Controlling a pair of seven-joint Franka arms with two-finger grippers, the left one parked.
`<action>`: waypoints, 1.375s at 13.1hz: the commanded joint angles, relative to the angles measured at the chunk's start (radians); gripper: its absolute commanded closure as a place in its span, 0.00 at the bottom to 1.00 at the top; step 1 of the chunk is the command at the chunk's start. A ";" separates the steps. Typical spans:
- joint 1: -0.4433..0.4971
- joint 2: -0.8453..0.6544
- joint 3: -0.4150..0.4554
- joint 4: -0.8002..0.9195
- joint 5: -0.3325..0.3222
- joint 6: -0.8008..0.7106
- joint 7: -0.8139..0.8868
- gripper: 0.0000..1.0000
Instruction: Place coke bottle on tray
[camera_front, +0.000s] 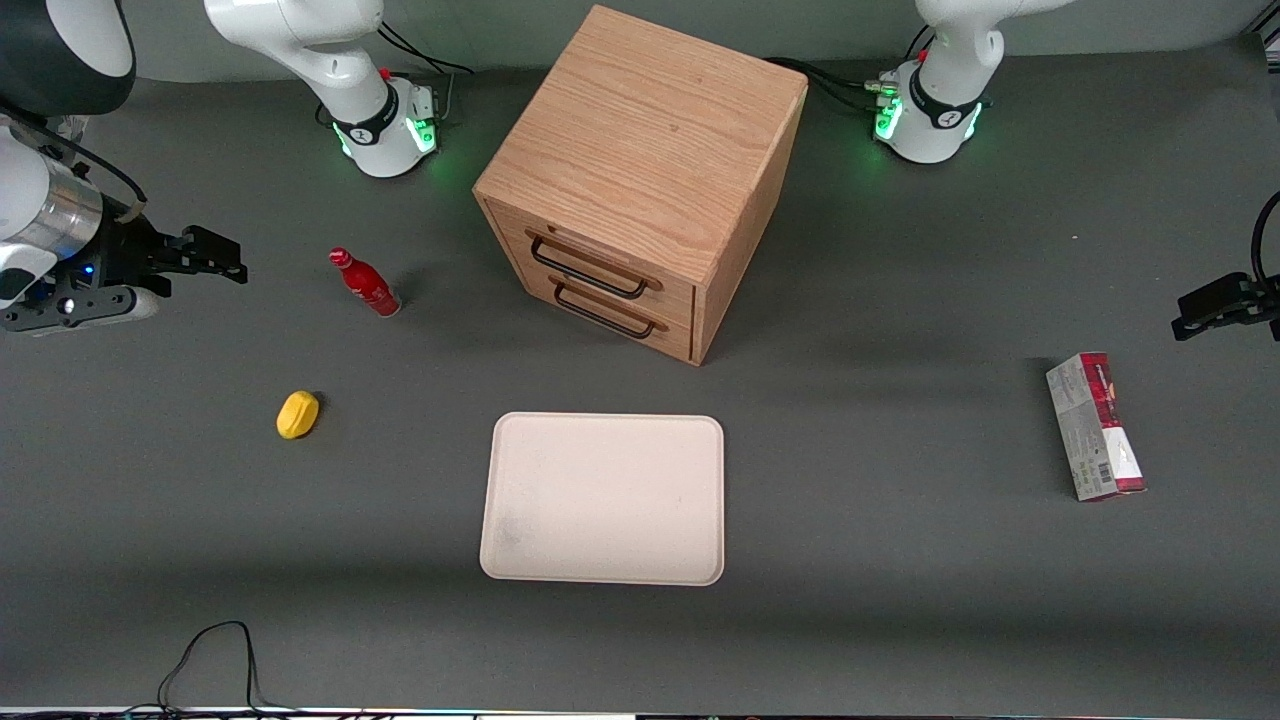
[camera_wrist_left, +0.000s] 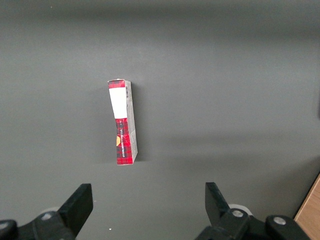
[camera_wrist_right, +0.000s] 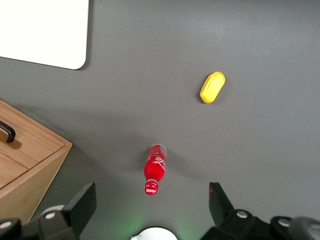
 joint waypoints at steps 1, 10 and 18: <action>0.009 0.045 -0.023 0.072 0.012 -0.073 0.005 0.00; 0.009 0.052 -0.034 0.088 0.006 -0.116 0.016 0.00; 0.022 -0.317 -0.032 -0.249 0.006 -0.127 0.042 0.00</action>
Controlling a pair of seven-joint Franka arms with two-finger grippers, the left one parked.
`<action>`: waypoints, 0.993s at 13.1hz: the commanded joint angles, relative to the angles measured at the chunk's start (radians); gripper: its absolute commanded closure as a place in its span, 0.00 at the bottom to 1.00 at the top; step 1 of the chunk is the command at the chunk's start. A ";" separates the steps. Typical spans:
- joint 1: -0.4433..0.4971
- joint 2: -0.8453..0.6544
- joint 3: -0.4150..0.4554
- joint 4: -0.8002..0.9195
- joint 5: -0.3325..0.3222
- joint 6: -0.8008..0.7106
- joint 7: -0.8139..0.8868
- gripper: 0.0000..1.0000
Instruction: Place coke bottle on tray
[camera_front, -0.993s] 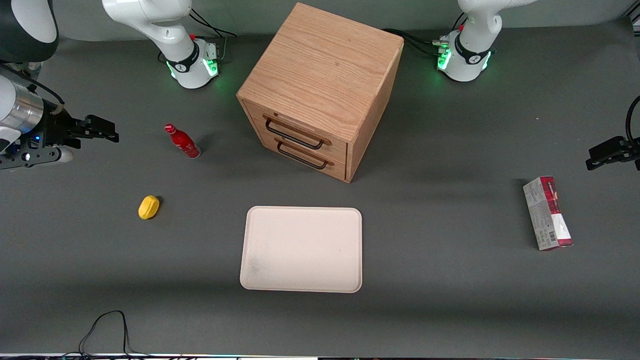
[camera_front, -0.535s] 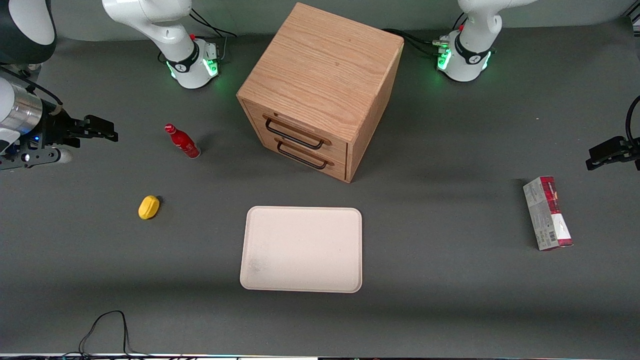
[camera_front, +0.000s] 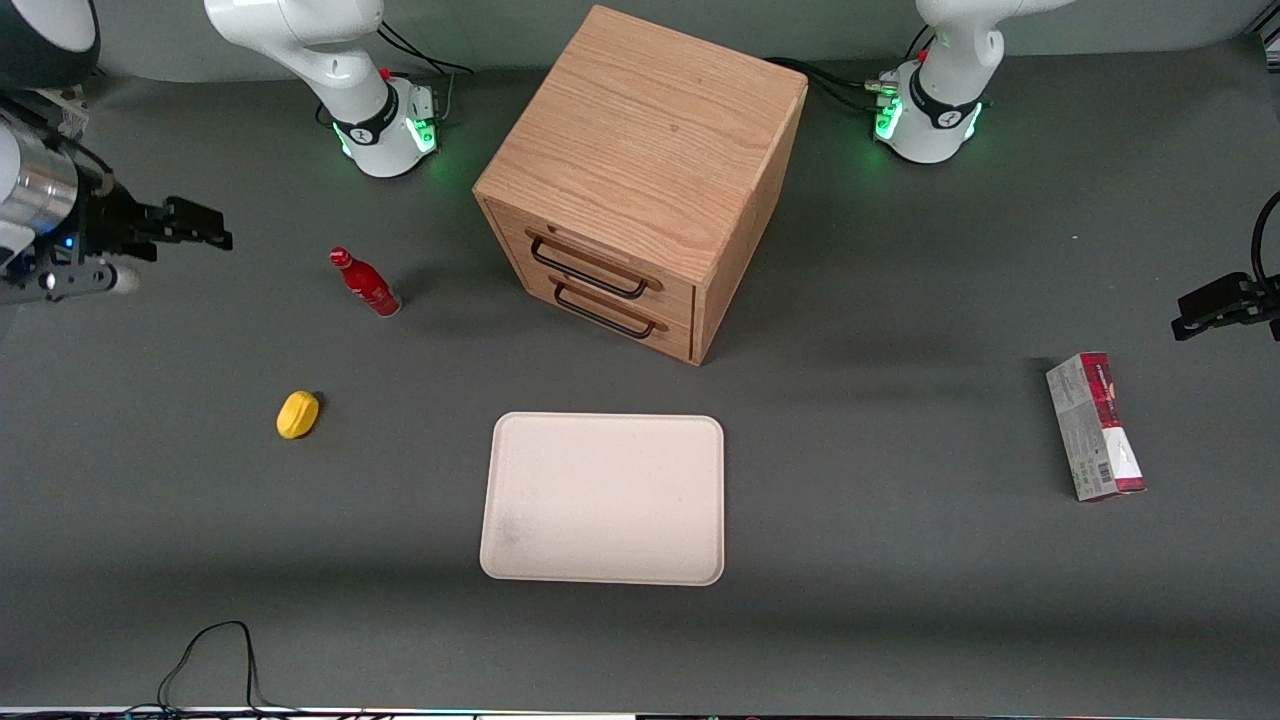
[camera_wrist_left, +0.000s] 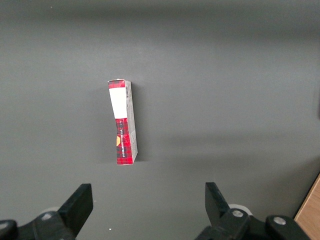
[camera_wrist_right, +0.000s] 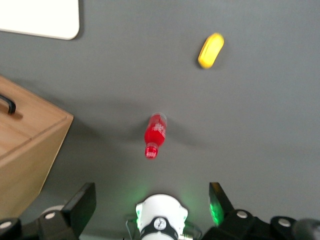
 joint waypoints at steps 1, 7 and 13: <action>0.016 -0.278 -0.007 -0.257 0.006 0.045 0.027 0.00; 0.015 -0.394 -0.005 -0.380 0.000 0.072 0.026 0.00; 0.018 -0.355 0.001 -0.430 -0.001 0.163 0.027 0.00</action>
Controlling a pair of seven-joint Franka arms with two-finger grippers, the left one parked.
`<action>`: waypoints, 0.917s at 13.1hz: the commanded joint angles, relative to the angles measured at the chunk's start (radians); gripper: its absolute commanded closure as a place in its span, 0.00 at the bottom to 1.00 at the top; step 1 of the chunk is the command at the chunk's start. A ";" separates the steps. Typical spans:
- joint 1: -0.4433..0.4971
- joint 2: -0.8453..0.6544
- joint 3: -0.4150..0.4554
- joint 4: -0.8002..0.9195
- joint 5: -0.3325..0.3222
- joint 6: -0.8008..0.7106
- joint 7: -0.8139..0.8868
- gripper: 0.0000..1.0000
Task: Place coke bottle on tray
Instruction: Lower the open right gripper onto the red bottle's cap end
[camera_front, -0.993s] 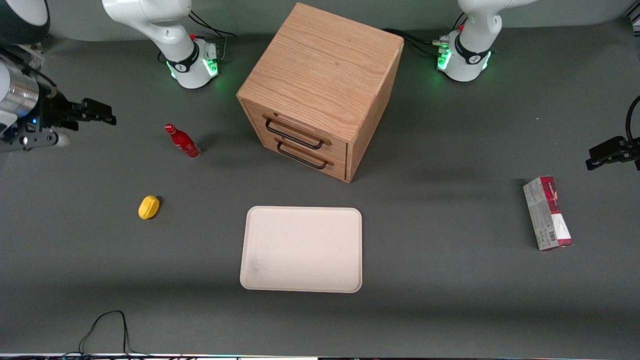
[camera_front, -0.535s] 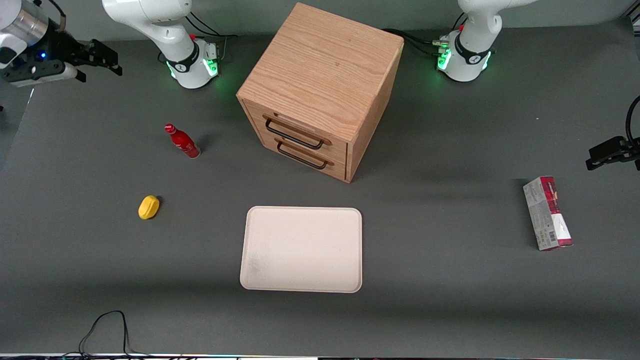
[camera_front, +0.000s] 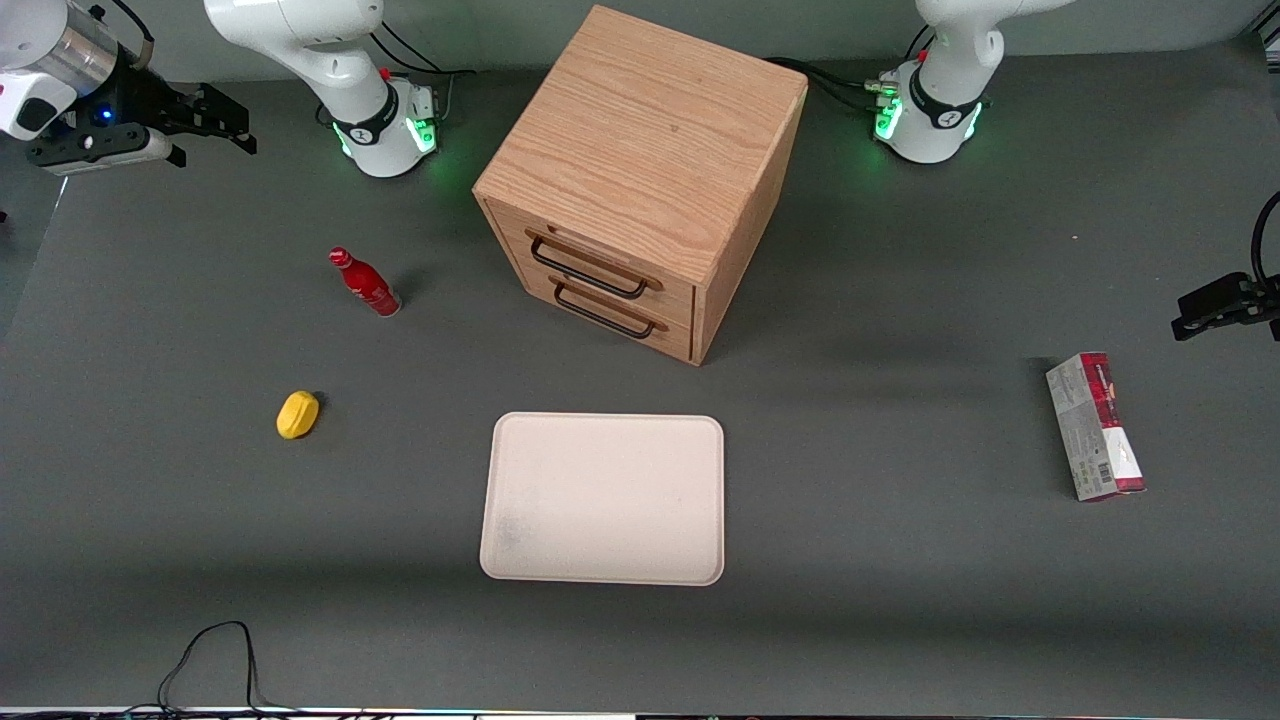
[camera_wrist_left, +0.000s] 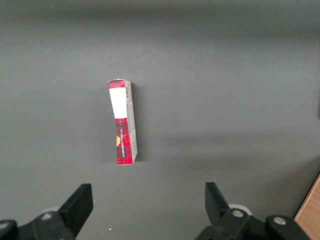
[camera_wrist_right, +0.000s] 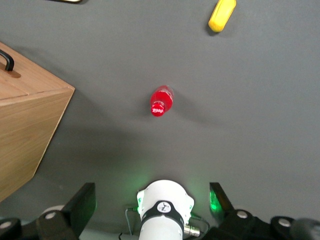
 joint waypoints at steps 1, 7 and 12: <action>0.014 0.032 -0.002 -0.078 -0.001 0.119 0.026 0.00; 0.033 0.023 -0.002 -0.331 -0.001 0.423 0.026 0.00; 0.056 0.019 -0.002 -0.437 -0.003 0.549 0.026 0.00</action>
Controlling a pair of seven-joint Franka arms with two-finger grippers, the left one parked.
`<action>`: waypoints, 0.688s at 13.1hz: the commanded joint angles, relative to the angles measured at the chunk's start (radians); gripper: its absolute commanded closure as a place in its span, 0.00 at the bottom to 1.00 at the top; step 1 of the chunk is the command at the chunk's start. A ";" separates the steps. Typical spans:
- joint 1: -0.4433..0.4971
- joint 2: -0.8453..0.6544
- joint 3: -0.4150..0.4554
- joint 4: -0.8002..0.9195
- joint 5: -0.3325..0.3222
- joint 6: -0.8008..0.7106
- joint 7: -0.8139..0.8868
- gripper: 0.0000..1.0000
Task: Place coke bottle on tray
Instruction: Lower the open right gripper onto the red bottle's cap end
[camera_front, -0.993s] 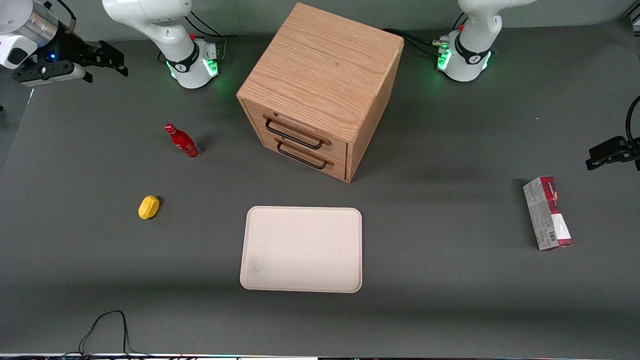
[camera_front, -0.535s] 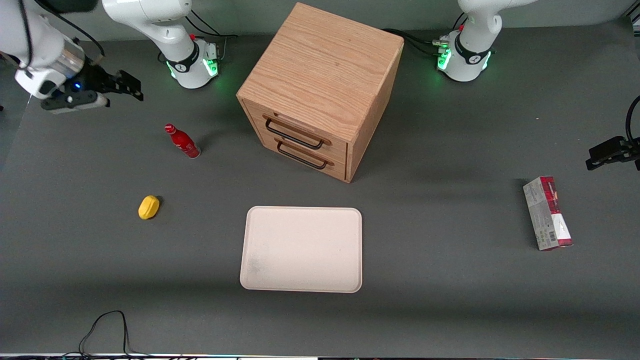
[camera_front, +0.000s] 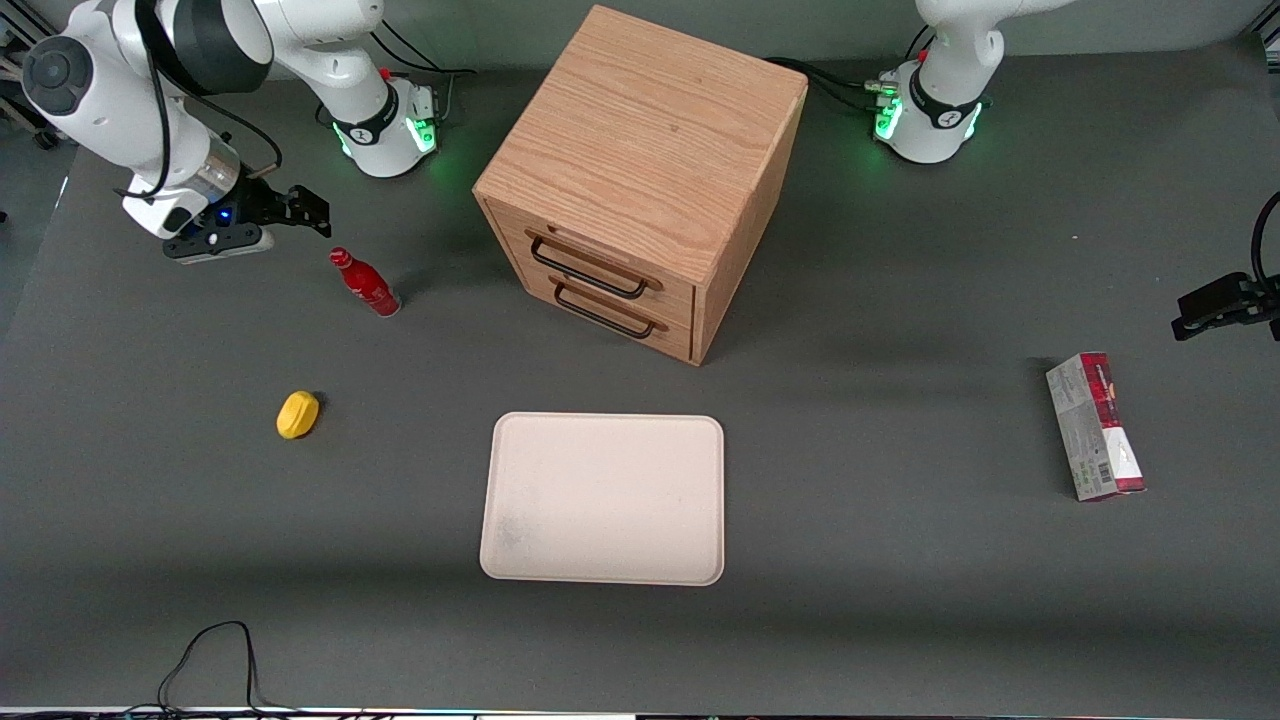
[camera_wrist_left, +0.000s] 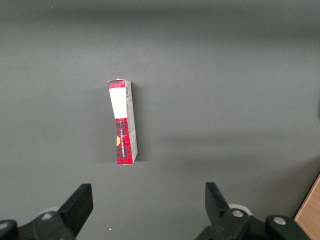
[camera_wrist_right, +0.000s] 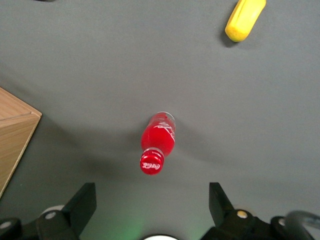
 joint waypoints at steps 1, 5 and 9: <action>0.026 -0.031 -0.003 -0.071 -0.003 0.081 0.026 0.00; 0.026 -0.028 -0.003 -0.153 -0.003 0.196 0.026 0.00; 0.028 -0.022 -0.003 -0.223 -0.003 0.295 0.026 0.00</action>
